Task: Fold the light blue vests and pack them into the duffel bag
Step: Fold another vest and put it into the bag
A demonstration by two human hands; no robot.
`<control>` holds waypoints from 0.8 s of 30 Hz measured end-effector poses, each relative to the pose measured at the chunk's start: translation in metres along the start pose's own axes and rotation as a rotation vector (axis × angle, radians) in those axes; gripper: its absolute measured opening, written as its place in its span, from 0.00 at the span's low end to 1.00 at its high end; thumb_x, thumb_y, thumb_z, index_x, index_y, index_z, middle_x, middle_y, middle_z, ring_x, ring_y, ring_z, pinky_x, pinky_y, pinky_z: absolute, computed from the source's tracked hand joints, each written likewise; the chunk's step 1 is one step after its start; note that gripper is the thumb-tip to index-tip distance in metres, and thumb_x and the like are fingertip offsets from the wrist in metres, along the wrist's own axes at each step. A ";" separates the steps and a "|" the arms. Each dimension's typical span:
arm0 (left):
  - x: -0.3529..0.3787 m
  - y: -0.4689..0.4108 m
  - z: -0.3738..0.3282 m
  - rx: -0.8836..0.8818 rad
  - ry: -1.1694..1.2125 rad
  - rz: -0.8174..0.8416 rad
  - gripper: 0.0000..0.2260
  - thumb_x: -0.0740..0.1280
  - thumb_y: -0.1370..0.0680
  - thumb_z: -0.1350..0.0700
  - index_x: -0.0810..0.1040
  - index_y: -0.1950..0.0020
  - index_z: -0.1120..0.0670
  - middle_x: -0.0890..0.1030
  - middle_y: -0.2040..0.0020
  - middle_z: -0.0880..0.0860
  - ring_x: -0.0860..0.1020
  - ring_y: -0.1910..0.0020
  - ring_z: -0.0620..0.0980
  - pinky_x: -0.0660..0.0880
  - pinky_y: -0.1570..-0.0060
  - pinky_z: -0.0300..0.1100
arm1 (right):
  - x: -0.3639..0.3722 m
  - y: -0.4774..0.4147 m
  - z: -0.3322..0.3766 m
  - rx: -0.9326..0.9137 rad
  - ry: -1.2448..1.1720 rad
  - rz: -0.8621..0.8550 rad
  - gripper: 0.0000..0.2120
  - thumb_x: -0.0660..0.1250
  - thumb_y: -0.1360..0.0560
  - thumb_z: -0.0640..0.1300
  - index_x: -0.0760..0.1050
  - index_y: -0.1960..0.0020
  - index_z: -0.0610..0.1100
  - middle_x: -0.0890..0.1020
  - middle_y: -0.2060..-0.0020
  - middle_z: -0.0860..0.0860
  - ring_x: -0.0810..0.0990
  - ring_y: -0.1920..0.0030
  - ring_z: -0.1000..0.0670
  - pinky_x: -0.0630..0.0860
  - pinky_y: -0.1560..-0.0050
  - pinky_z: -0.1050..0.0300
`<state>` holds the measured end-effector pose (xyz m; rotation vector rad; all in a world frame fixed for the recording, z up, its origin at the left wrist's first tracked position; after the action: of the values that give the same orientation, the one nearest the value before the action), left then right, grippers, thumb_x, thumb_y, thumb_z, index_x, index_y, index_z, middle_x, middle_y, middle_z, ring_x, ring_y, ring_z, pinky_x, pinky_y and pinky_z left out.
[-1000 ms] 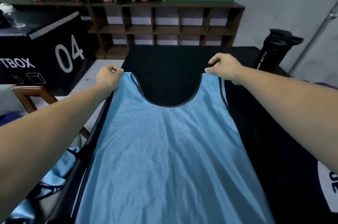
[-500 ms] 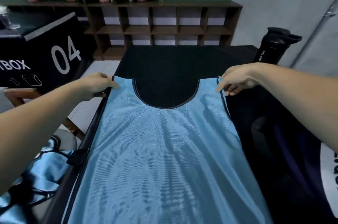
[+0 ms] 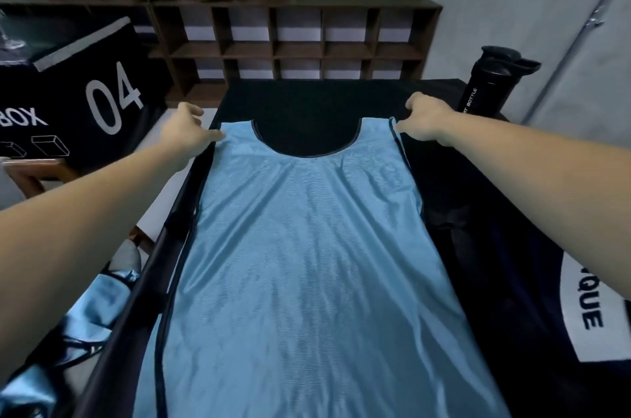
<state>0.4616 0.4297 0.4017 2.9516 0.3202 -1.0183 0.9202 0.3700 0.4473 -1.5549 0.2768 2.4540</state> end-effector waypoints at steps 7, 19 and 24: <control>-0.012 0.081 -0.008 0.153 -0.172 0.143 0.12 0.79 0.24 0.54 0.81 0.45 0.53 0.82 0.46 0.55 0.81 0.48 0.57 0.75 0.53 0.48 | -0.008 0.049 0.008 -0.106 0.008 0.036 0.28 0.74 0.21 0.48 0.70 0.25 0.45 0.79 0.34 0.44 0.78 0.37 0.42 0.78 0.38 0.49; -0.059 0.279 0.015 0.412 -0.342 0.302 0.08 0.80 0.26 0.49 0.83 0.52 0.41 0.73 0.47 0.43 0.76 0.51 0.37 0.68 0.52 0.29 | 0.042 0.265 0.038 -0.463 0.021 0.154 0.18 0.72 0.23 0.52 0.75 0.34 0.54 0.79 0.42 0.56 0.79 0.41 0.51 0.77 0.38 0.51; -0.069 0.327 0.034 0.532 -0.460 0.340 0.06 0.72 0.28 0.39 0.80 0.53 0.36 0.73 0.46 0.38 0.71 0.45 0.40 0.72 0.42 0.52 | 0.082 0.337 0.034 -0.593 0.003 0.197 0.18 0.70 0.20 0.52 0.74 0.31 0.52 0.77 0.39 0.54 0.75 0.36 0.52 0.71 0.33 0.53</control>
<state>0.4510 0.0938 0.3966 2.8685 -0.5139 -1.8925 0.7605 0.0635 0.4007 -1.8124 -0.3528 2.8565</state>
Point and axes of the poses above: each hand's wrist, its own y-axis away from the middle knuckle, its own x-axis out of the palm, z = x × y, the point moved 5 cm from there along -y, towards the middle knuckle
